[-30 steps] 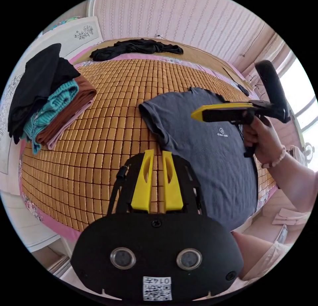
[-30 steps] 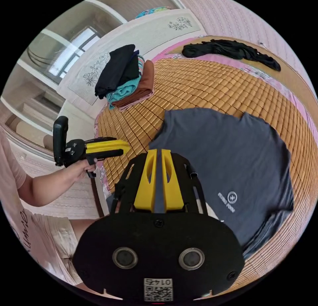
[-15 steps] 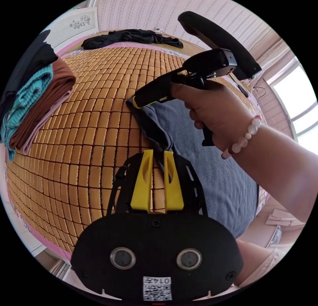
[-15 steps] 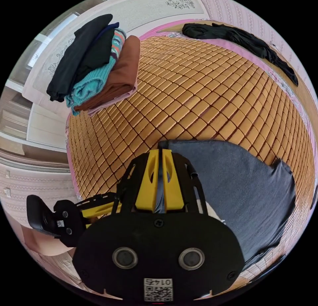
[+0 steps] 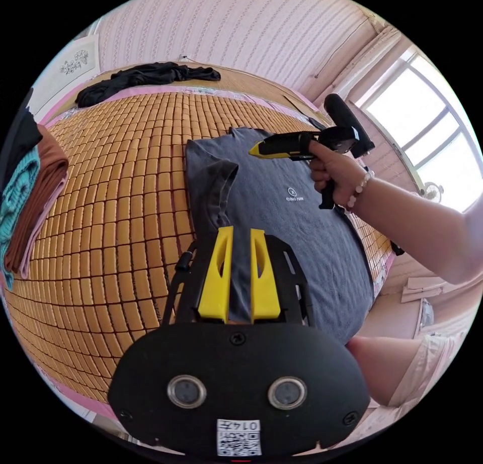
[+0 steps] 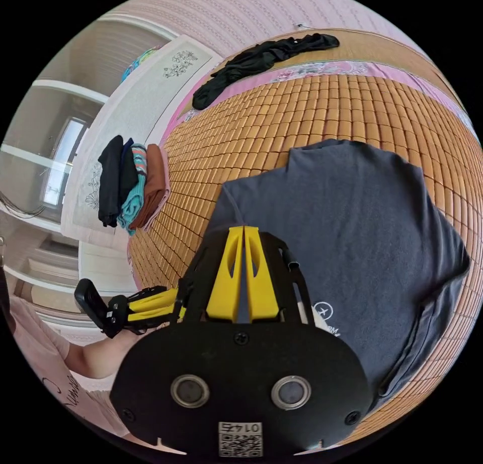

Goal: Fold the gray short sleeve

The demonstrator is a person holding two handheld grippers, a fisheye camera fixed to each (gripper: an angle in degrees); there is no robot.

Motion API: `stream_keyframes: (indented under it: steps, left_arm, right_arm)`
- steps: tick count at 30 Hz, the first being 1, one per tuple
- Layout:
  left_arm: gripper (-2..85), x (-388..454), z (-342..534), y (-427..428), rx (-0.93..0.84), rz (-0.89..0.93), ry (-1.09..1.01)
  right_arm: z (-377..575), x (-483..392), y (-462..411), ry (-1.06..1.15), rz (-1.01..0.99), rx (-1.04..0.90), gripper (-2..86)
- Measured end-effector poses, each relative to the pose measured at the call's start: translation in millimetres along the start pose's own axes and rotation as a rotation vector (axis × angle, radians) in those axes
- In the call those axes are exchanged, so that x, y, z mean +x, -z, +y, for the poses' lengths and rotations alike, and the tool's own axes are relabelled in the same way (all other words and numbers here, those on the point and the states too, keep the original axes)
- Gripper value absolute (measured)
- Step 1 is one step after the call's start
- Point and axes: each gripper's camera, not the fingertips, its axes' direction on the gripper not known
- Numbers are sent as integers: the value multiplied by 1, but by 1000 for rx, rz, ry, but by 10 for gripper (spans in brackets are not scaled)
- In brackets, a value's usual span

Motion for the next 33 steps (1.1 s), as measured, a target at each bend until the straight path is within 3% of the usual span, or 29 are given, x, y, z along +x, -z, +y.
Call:
stream_keyframes:
  steps: [6,12,16,19,22,27,33]
  left_arm:
    - [58,-17,-24,9,54,-59,27]
    - [75,-82,-94,-5,114,-8,192]
    - [85,-103,-143,-42,16,-47,189]
    - [73,-104,-165,-70,-111,-24,160]
    - [48,-100,-174,-74,-147,-100,112]
    - [-5,-100,-190,-71,-172,-40,79]
    - [-3,-85,-213,-69,-189,-86,1]
  right_arm:
    - [29,3,12,45,14,9,12]
    - [72,56,82,-20,343,74,64]
    - [76,111,107,-109,489,63,81]
    - [77,148,104,-169,387,95,81]
    - [81,173,89,-206,324,88,38]
    - [90,195,89,-209,136,89,-5]
    - [89,211,115,-205,182,110,29]
